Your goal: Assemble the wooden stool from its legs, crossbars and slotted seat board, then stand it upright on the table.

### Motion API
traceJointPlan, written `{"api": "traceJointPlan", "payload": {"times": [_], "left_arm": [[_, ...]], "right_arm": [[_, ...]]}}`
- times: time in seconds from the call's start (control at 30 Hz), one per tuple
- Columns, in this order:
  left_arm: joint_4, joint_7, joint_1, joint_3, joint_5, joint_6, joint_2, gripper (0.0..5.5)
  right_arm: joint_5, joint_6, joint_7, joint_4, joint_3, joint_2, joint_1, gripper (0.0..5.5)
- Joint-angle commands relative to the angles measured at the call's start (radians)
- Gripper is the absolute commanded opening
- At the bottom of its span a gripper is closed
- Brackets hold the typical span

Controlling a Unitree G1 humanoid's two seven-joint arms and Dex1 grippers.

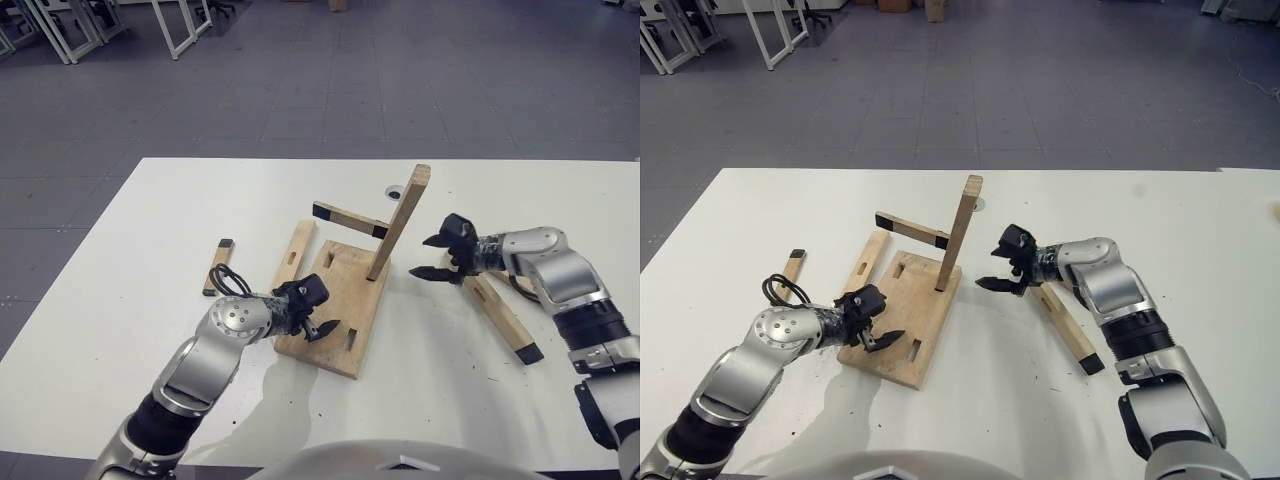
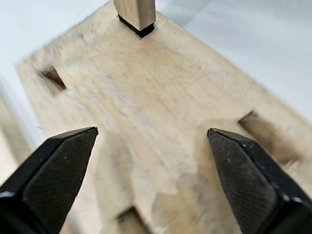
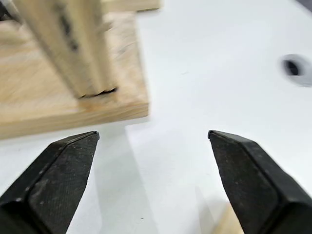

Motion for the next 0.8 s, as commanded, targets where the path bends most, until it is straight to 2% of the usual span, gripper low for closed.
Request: {"api": "traceJointPlan", "payload": {"times": [0.03, 0.2, 0.27, 0.3, 0.37, 0.5, 0.67, 0.73, 0.8], "left_arm": [[-0.04, 0.077, 0.034, 0.011, -0.045, 0.145, -0.075, 4.18], [-0.012, 0.135, 0.066, 0.008, -0.052, 0.136, -0.028, 4.18], [0.008, 0.15, 0.069, 0.006, -0.056, 0.122, -0.021, 4.18], [0.013, 0.158, 0.07, 0.005, -0.06, 0.118, -0.023, 4.18], [0.018, 0.171, 0.073, -0.002, -0.066, 0.111, -0.028, 4.18], [0.022, 0.191, 0.067, -0.021, -0.081, 0.107, -0.036, 4.18], [0.021, 0.214, 0.064, -0.031, -0.098, 0.107, -0.043, 4.18], [0.02, 0.224, 0.066, -0.032, -0.105, 0.109, -0.045, 4.18], [0.021, 0.23, 0.065, -0.032, -0.111, 0.108, -0.044, 4.18]], "right_arm": [[0.02, 0.148, -0.315, -0.217, -0.227, 0.11, 0.017, 4.13], [0.199, 0.386, -0.687, -0.486, -0.498, 0.415, -0.142, 4.13], [0.288, 0.481, -0.786, -0.541, -0.561, 0.516, -0.233, 4.13], [0.32, 0.515, -0.817, -0.55, -0.575, 0.548, -0.273, 3.95], [0.354, 0.562, -0.85, -0.549, -0.571, 0.568, -0.317, 3.51], [0.333, 0.568, -0.889, -0.532, -0.515, 0.553, -0.349, 3.51], [0.357, 0.427, -0.949, -0.514, -0.57, 0.572, -0.514, 3.51], [0.369, 0.458, -0.936, -0.499, -0.523, 0.585, -0.455, 3.51], [0.365, 0.5, -0.929, -0.482, -0.438, 0.62, -0.309, 3.51]]}}
